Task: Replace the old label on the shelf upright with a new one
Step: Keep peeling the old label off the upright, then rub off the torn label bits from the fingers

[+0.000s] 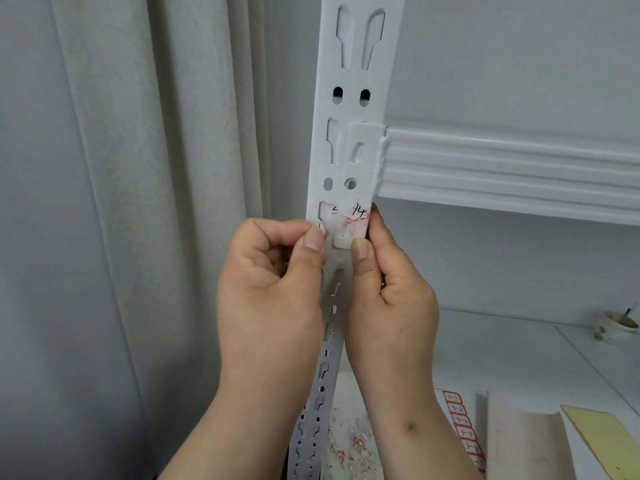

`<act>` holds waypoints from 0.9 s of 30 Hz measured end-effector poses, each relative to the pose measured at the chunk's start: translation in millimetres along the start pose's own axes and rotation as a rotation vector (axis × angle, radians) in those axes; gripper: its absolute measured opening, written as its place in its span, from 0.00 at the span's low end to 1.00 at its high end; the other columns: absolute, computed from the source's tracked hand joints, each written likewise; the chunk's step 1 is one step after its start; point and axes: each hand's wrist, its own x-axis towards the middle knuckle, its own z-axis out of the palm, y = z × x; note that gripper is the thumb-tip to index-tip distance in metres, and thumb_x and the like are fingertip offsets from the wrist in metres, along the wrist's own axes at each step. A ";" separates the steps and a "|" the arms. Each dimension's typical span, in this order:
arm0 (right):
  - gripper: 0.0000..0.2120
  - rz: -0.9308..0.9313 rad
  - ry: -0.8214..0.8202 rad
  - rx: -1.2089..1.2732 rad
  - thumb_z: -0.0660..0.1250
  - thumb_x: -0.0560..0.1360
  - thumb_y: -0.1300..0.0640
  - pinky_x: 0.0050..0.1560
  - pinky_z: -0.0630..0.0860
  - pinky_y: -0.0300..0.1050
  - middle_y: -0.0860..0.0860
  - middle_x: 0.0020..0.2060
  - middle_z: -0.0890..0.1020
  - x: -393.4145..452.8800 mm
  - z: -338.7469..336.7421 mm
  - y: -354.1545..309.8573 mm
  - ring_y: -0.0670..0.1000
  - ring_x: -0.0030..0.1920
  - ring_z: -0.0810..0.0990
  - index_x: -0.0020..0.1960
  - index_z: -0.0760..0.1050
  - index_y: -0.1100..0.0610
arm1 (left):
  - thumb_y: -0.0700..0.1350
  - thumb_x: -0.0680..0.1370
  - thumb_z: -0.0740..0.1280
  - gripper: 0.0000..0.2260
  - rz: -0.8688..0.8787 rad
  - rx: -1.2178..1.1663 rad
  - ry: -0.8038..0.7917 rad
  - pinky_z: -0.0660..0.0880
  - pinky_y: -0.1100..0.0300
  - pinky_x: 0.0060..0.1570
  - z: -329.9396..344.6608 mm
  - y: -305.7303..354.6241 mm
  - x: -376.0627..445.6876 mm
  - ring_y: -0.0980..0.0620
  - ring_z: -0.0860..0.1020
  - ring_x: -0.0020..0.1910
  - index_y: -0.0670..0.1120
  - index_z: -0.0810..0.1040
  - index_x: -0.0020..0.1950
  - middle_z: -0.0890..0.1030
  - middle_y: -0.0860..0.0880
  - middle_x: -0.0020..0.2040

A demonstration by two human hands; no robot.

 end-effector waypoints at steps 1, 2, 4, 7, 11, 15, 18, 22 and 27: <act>0.20 0.006 -0.002 0.002 0.57 0.77 0.47 0.57 0.68 0.24 0.32 0.59 0.76 -0.2 -0.1 -0.5 0.30 0.59 0.73 0.68 0.71 0.42 | 0.39 0.77 0.70 0.10 -0.047 -0.044 0.006 0.75 0.70 0.35 0.5 -0.1 -1.7 0.59 0.78 0.33 0.51 0.78 0.39 0.81 0.55 0.32; 0.20 0.012 -0.004 0.004 0.57 0.77 0.47 0.57 0.68 0.24 0.31 0.58 0.76 -0.5 -0.1 -1.1 0.30 0.59 0.73 0.68 0.71 0.42 | 0.38 0.77 0.70 0.09 -0.087 -0.082 0.010 0.75 0.69 0.35 0.7 -0.8 -3.2 0.59 0.77 0.32 0.50 0.78 0.39 0.80 0.54 0.31; 0.19 0.022 -0.011 0.017 0.58 0.78 0.47 0.58 0.69 0.26 0.32 0.59 0.77 -0.9 0.0 -2.6 0.31 0.60 0.73 0.68 0.71 0.41 | 0.37 0.77 0.69 0.09 -0.148 -0.130 0.002 0.75 0.67 0.36 0.6 -2.9 -6.3 0.58 0.77 0.31 0.48 0.78 0.39 0.80 0.52 0.30; 0.16 0.094 -0.049 0.098 0.61 0.80 0.52 0.60 0.71 0.31 0.34 0.59 0.78 -0.1 -4.1 -5.9 0.31 0.59 0.74 0.66 0.73 0.41 | 0.37 0.76 0.70 0.13 -0.195 -0.149 -0.009 0.75 0.66 0.36 -0.9 -5.4 -13.3 0.57 0.77 0.30 0.52 0.79 0.34 0.80 0.51 0.29; 0.14 0.215 -0.082 0.195 0.64 0.78 0.57 0.55 0.73 0.27 0.33 0.54 0.81 -12.6 -17.8 -6.5 0.30 0.54 0.77 0.59 0.78 0.41 | 0.37 0.75 0.71 0.15 -0.238 -0.173 -0.037 0.76 0.66 0.35 -2.5 -4.9 -23.3 0.56 0.77 0.30 0.54 0.81 0.32 0.80 0.50 0.29; 0.11 0.296 -0.042 0.223 0.67 0.76 0.55 0.51 0.74 0.28 0.34 0.47 0.84 -44.3 -30.6 1.2 0.35 0.52 0.80 0.48 0.82 0.39 | 0.34 0.72 0.72 0.12 -0.272 -0.212 -0.061 0.75 0.69 0.33 -5.1 -4.0 -34.2 0.56 0.76 0.28 0.49 0.79 0.34 0.80 0.48 0.29; 0.10 0.317 -0.018 0.241 0.71 0.74 0.53 0.48 0.78 0.35 0.39 0.44 0.85 -55.9 -40.1 3.8 0.40 0.48 0.83 0.47 0.82 0.37 | 0.35 0.68 0.72 0.08 -0.318 -0.273 -0.092 0.76 0.68 0.32 -6.4 -5.0 -42.7 0.55 0.76 0.27 0.45 0.75 0.40 0.81 0.49 0.28; 0.09 0.300 -0.044 0.326 0.68 0.68 0.51 0.45 0.77 0.34 0.46 0.41 0.85 -54.1 -54.7 -2.1 0.43 0.42 0.83 0.46 0.83 0.40 | 0.35 0.63 0.78 0.16 -0.370 -0.297 -0.141 0.77 0.65 0.35 -9.4 -10.4 -50.1 0.54 0.77 0.28 0.48 0.75 0.41 0.82 0.47 0.31; 0.10 0.300 -0.112 0.446 0.70 0.68 0.57 0.42 0.78 0.34 0.55 0.42 0.84 -54.4 -62.4 -5.4 0.47 0.40 0.84 0.46 0.85 0.49 | 0.35 0.65 0.77 0.11 -0.414 -0.318 -0.202 0.78 0.64 0.35 -9.1 -9.0 -57.4 0.52 0.79 0.30 0.50 0.80 0.36 0.82 0.47 0.30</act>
